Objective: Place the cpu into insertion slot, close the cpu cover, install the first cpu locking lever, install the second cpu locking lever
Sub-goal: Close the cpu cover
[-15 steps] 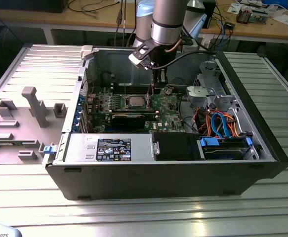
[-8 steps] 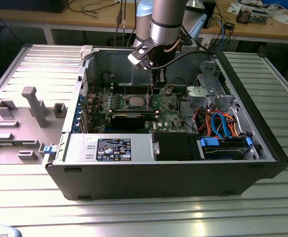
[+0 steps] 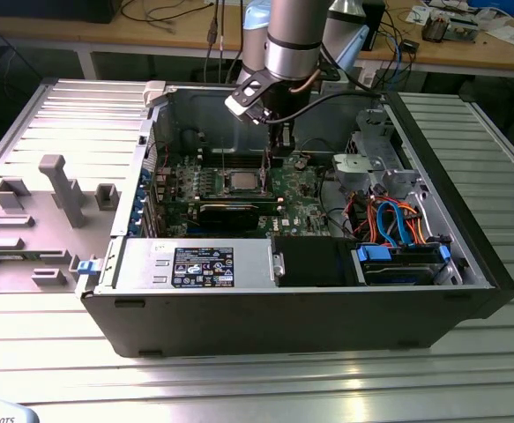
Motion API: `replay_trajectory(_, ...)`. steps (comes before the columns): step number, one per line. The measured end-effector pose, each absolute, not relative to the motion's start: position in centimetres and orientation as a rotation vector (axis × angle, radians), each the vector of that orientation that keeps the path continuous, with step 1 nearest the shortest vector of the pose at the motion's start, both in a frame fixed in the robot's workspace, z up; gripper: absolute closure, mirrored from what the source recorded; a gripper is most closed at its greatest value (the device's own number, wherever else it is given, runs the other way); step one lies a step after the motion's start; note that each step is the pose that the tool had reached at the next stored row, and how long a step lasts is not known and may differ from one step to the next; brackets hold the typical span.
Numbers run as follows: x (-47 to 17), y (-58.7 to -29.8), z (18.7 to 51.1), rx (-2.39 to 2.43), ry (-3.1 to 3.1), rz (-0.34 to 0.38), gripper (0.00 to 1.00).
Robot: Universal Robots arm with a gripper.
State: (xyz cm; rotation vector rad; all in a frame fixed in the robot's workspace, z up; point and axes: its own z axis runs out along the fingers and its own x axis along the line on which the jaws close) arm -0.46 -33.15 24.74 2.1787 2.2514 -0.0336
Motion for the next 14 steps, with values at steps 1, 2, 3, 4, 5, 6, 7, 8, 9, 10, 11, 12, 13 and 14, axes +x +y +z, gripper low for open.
replay_trajectory(1,-0.47,-33.15,24.74,2.179,2.251,-0.034,0.89)
replay_trajectory(2,-0.48,-33.15,24.74,2.179,2.251,-0.034,0.89)
replay_trajectory(3,-0.51,-33.15,24.73,2.179,2.251,-0.034,0.89)
replay_trajectory(4,-0.54,-33.15,24.74,2.179,2.251,-0.034,0.89)
replay_trajectory(5,-0.57,-33.15,24.73,2.179,2.251,-0.033,0.89)
replay_trajectory(6,-0.59,-33.15,24.73,2.179,2.251,-0.033,0.89)
replay_trajectory(7,-0.61,-33.15,24.73,2.179,2.251,-0.033,0.89)
replay_trajectory(8,-0.63,-33.15,24.73,2.179,2.251,-0.034,0.89)
replay_trajectory(9,-0.65,-33.15,24.73,2.179,2.251,-0.034,0.89)
replay_trajectory(10,-0.68,-33.15,24.74,2.179,2.251,-0.034,0.89)
replay_trajectory(11,-0.69,-33.15,24.73,2.179,2.251,-0.034,0.89)
replay_trajectory(12,-0.70,-33.15,24.74,2.179,2.252,-0.034,0.89)
replay_trajectory(13,-0.72,-33.15,24.74,2.179,2.251,-0.034,0.89)
replay_trajectory(14,-0.74,-33.15,24.74,2.179,2.251,-0.034,0.89)
